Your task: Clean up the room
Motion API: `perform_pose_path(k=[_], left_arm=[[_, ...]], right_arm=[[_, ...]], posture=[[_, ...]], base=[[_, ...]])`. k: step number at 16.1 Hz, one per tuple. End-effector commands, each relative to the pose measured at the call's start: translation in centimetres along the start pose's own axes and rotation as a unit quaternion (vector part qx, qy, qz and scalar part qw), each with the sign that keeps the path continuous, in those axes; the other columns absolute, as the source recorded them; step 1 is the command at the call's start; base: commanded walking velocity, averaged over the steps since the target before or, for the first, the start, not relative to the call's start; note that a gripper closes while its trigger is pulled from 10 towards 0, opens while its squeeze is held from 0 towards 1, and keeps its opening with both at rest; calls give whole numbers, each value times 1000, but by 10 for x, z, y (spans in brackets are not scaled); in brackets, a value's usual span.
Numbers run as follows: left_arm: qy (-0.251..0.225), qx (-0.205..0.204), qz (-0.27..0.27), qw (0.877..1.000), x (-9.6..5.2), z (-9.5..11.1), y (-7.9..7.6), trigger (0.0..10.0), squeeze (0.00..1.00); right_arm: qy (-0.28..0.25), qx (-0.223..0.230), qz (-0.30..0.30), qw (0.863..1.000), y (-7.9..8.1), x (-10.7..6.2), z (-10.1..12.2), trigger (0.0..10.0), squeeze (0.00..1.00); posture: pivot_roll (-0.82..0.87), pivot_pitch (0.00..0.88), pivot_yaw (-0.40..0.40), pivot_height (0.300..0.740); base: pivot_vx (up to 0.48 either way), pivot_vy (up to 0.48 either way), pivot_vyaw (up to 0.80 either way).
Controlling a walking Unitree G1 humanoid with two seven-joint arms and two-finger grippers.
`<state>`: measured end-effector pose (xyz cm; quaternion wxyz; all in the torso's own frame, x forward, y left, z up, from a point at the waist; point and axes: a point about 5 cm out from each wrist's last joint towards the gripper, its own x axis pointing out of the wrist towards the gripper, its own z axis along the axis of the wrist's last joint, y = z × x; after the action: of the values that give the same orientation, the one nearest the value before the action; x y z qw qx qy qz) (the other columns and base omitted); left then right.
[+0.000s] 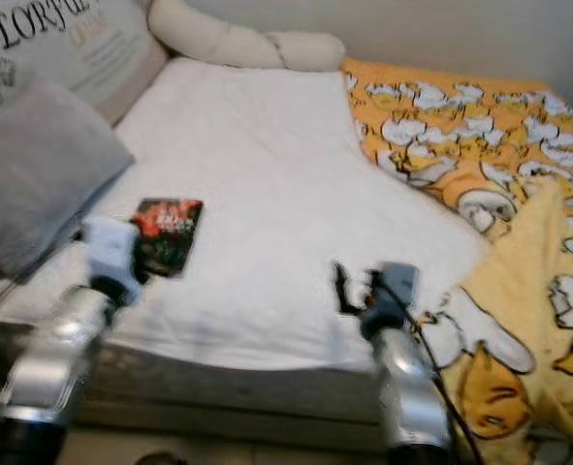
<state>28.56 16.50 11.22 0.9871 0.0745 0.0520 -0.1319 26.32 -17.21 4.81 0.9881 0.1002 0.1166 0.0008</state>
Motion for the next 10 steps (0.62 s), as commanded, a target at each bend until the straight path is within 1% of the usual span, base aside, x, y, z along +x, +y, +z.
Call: perform_pose_path(k=[1,6,10], left_arm=[[-4,12,10,1000,1,3,7,10000,0],[-7,15,10,1000,3,5,8,10000,0],[-5,27,11,1000,1,9,17,10000,0]], right_arm=[[-10,8,5,1000,6,2,4,10000,1000],[-9,11,0,1000,7,4,3,10000,1000],[-8,26,-9,1000,12,6,-1,10000,1000]], posture=[[82,0,-65,740],[84,0,-60,740],[121,0,-38,740]], base=[[0,-322,0],[0,-324,0],[0,-322,0]])
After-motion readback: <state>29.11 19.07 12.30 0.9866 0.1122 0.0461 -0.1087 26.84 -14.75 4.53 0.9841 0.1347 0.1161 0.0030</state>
